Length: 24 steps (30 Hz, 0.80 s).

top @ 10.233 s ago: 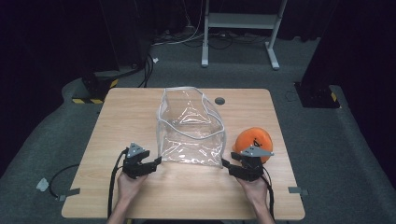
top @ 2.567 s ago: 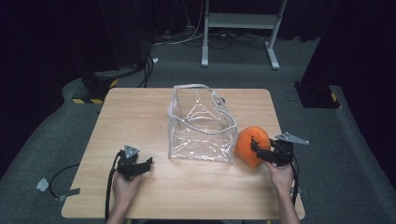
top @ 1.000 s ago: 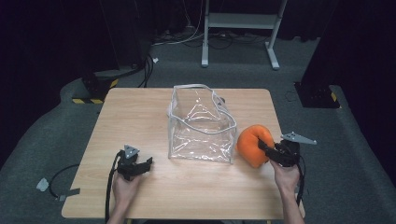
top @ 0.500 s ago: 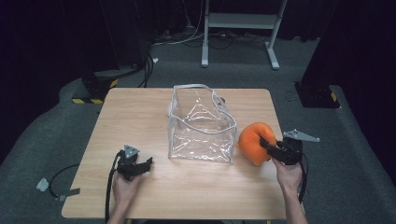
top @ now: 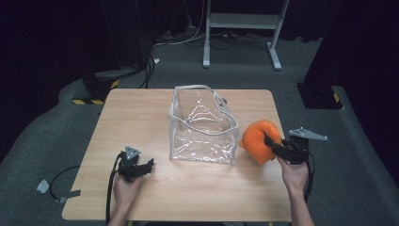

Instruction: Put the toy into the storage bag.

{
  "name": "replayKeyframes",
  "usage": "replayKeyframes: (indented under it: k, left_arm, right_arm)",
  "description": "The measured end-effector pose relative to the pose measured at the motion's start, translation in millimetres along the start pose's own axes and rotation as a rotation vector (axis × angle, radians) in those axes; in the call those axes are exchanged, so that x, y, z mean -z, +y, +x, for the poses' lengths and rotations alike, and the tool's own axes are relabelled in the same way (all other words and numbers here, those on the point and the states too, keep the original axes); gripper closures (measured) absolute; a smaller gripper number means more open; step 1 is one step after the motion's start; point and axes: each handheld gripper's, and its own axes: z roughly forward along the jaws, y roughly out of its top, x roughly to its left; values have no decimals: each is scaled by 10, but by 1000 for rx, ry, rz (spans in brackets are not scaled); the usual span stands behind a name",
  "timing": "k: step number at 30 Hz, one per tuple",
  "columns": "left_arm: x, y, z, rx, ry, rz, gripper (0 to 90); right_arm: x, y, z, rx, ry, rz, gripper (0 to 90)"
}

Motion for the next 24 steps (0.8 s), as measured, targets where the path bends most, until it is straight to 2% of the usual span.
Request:
replayKeyframes:
  k: [24]
  left_arm:
    - [0, 0, 0, -1, 0, 1, 286]
  right_arm:
    - [120, 174, 2, -2, 18, -23, 619]
